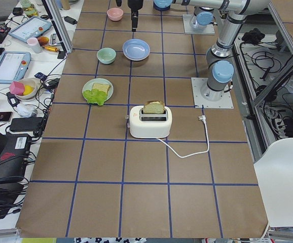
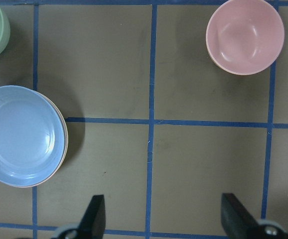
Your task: Stack three plates with pink and blue
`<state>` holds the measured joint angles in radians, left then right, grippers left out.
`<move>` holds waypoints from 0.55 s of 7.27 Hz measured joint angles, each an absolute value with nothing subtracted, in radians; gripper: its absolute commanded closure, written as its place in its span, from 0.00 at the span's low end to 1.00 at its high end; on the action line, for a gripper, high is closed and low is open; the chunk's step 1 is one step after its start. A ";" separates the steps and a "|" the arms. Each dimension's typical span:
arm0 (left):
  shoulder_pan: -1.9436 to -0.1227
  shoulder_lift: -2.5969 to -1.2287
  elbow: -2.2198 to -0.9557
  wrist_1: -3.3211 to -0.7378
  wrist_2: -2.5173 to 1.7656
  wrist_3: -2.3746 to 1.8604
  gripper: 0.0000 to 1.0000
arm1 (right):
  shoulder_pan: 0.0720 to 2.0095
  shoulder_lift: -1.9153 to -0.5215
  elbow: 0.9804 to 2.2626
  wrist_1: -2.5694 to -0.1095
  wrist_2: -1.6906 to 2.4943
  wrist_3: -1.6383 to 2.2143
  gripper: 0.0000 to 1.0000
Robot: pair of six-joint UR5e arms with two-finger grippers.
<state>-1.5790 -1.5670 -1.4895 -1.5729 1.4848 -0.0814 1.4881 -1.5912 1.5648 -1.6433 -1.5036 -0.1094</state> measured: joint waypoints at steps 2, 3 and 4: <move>-1.580 -1.566 -1.487 -1.622 1.504 -0.079 0.00 | 1.500 -1.584 1.496 -1.571 -1.502 -0.093 0.17; -1.580 -1.564 -1.487 -1.626 1.509 -0.079 0.00 | 1.521 -1.579 1.480 -1.557 -1.502 -0.067 0.18; -1.580 -1.563 -1.489 -1.627 1.509 -0.078 0.00 | 1.546 -1.571 1.473 -1.555 -1.503 -0.044 0.18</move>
